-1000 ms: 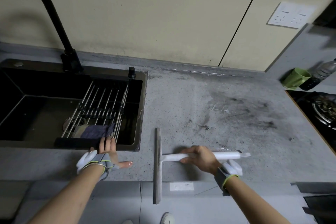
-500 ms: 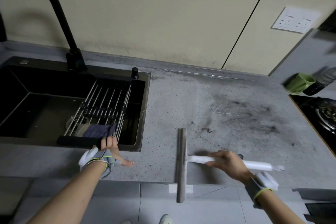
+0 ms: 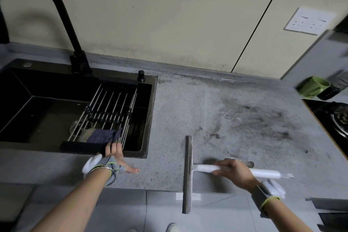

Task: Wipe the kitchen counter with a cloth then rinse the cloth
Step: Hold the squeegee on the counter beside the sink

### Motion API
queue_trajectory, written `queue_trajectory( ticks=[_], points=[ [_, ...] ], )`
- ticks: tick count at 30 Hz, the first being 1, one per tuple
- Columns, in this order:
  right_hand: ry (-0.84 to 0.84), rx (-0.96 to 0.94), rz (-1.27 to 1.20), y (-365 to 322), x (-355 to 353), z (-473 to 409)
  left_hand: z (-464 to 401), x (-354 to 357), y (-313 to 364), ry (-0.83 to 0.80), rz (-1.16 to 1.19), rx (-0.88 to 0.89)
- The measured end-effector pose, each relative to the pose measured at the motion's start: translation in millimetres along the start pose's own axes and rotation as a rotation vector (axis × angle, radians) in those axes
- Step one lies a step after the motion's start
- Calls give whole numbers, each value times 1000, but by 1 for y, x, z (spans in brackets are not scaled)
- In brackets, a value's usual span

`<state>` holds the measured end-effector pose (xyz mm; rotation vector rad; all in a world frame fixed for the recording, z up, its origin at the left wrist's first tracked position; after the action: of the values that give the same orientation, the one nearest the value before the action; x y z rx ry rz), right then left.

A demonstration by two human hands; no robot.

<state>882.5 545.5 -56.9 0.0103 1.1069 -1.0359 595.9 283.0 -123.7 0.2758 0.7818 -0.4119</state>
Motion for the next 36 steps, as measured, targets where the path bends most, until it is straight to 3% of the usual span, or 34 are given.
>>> queue_trajectory(
  ticks=[14,21,27,36],
  points=[
    [-44,-187,44,-81,28,-32,10,-2,5,48,-34,-4],
    [26,-45,-152,-27,2,-12,11,-4,4,28,-8,1],
    [42,66,-159,33,-17,12,12,-7,6,22,-41,-15],
    [35,27,-113,25,-7,2,9,-4,4,28,-15,-9]
  ],
)
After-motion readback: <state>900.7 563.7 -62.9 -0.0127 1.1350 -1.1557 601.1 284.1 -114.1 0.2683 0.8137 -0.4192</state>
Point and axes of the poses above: each hand's wrist, its own z-axis away from the middle knuckle, its own x-axis out of the palm, y = z × x, the point moved 2 cm from there along -z, towards the middle knuckle, and after that the axes turned 6 degrees about -y, right-handed, at the moved point
